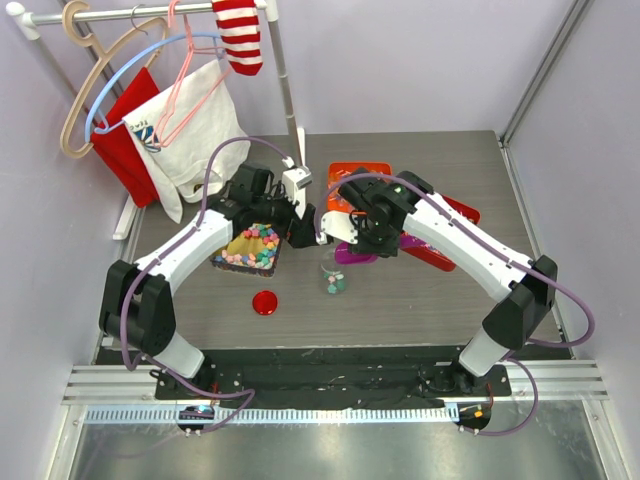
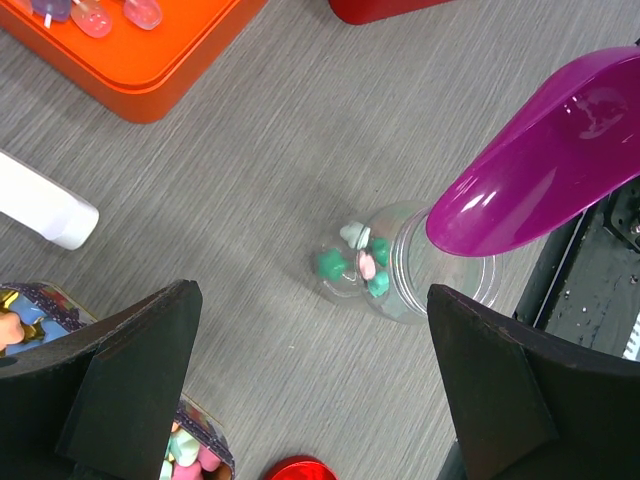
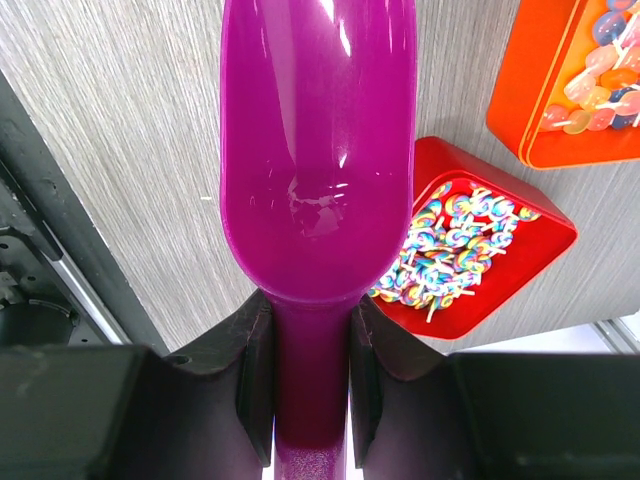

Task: Pack the candies
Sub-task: Place the fake candies in the packing bottle, then adjust the spatula.

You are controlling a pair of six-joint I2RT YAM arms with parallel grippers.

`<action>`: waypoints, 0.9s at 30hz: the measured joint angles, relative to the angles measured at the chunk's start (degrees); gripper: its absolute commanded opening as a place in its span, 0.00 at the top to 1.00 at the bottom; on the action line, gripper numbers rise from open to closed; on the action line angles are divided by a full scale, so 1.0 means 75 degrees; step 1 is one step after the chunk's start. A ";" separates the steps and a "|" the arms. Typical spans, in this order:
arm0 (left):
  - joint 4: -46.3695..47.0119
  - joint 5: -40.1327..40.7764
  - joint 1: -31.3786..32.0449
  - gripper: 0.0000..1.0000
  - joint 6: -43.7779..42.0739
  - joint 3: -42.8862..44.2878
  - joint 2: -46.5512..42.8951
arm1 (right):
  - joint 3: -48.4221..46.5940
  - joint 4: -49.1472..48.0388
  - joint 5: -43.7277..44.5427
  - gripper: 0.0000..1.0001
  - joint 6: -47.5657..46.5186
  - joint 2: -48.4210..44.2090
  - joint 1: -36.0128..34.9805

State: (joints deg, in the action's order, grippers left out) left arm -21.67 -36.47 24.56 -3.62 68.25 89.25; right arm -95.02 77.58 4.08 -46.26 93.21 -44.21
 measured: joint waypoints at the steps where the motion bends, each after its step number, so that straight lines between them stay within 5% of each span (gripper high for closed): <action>1: 0.0000 0.0000 0.0000 0.00 0.0000 0.0000 0.0000 | 0.0000 0.0000 0.0015 0.99 -0.0006 -0.0012 0.0000; 15: -0.0029 -0.0012 -0.0009 0.00 0.0003 0.0023 0.0000 | -0.0029 -0.0023 -0.0079 0.99 -0.0233 -0.0329 0.0003; 27: -0.0149 -0.1690 -0.0044 0.00 0.0297 0.0452 0.0000 | 0.2474 -0.2375 -0.0860 0.99 0.0388 -0.2477 0.0009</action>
State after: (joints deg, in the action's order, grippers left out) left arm -22.79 -49.15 24.23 -1.39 71.64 89.25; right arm -76.47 59.77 -2.37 -43.35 74.63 -44.14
